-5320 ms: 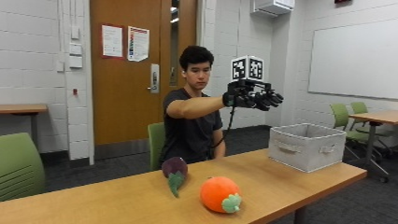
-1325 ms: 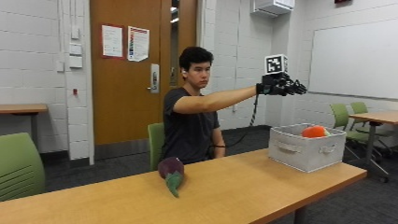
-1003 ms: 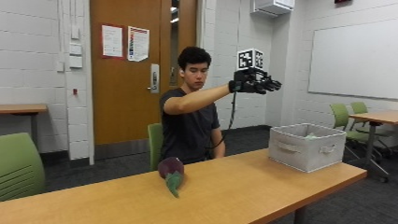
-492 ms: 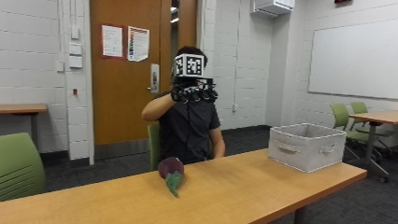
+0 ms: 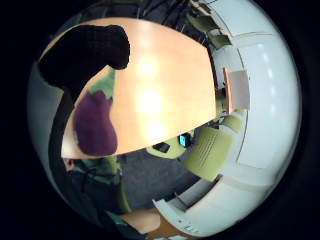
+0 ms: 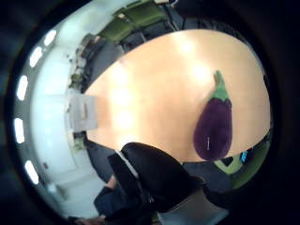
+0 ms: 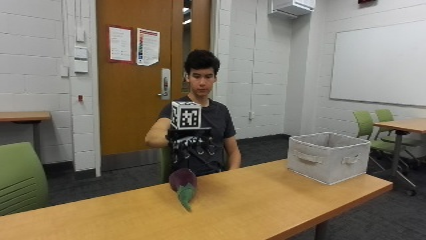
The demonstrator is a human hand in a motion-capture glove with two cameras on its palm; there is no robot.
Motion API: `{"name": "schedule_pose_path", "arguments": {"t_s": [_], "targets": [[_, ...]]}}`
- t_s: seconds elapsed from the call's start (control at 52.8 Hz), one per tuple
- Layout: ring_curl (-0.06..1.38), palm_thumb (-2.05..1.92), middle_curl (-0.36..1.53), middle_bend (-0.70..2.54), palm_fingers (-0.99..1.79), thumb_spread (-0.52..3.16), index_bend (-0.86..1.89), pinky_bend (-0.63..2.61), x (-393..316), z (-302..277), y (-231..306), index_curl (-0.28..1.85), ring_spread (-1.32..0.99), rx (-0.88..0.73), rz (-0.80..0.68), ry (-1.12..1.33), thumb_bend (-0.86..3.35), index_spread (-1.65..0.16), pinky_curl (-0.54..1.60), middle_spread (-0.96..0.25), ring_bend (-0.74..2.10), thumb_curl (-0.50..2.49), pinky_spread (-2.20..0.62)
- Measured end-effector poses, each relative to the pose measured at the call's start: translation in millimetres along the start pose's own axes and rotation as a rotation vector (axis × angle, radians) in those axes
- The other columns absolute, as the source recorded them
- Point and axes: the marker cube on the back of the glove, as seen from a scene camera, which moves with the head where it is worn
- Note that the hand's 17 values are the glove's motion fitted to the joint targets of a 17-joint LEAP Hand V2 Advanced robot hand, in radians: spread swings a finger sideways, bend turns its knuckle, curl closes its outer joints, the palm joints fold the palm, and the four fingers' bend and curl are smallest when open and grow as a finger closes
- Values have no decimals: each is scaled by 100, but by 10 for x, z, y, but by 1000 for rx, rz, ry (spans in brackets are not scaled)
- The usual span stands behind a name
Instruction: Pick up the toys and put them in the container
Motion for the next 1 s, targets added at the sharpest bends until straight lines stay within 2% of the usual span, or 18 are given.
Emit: {"name": "schedule_pose_path", "arguments": {"t_s": [0.17,0.341,0.492,0.682,0.852,0.947,0.966,0.985,1.003], "targets": [[22,-15,32,10,-10,93,18,115,35,610,73,38,-5,-82,61,9,-11,-38,36,-7,33,12,-1],[24,-14,27,10,-10,92,13,121,109,942,81,36,-2,-171,115,14,-10,-38,38,-5,39,12,-1],[27,-14,26,15,-15,91,5,125,105,1190,131,29,0,-344,160,-29,-10,-36,38,6,49,13,-3],[30,-6,27,19,-17,96,2,118,32,1225,141,20,-6,-347,200,-17,-5,-33,36,15,57,15,-15],[34,29,32,30,9,120,1,124,-9,1146,133,12,-19,-223,203,34,15,-34,36,15,76,23,-26],[38,42,39,51,42,127,-8,131,-38,1158,181,3,-31,-184,220,8,23,-35,36,5,102,27,-34],[38,43,39,51,38,128,-6,131,-29,1162,173,2,-31,-180,222,3,23,-35,36,5,102,27,-34],[42,46,43,61,55,129,-8,134,-16,1166,159,0,-35,-178,224,-4,25,-35,37,-1,112,29,-36],[41,48,42,62,56,130,-8,134,-2,1172,144,-2,-36,-176,225,-14,25,-36,36,-3,113,30,-36]]}}
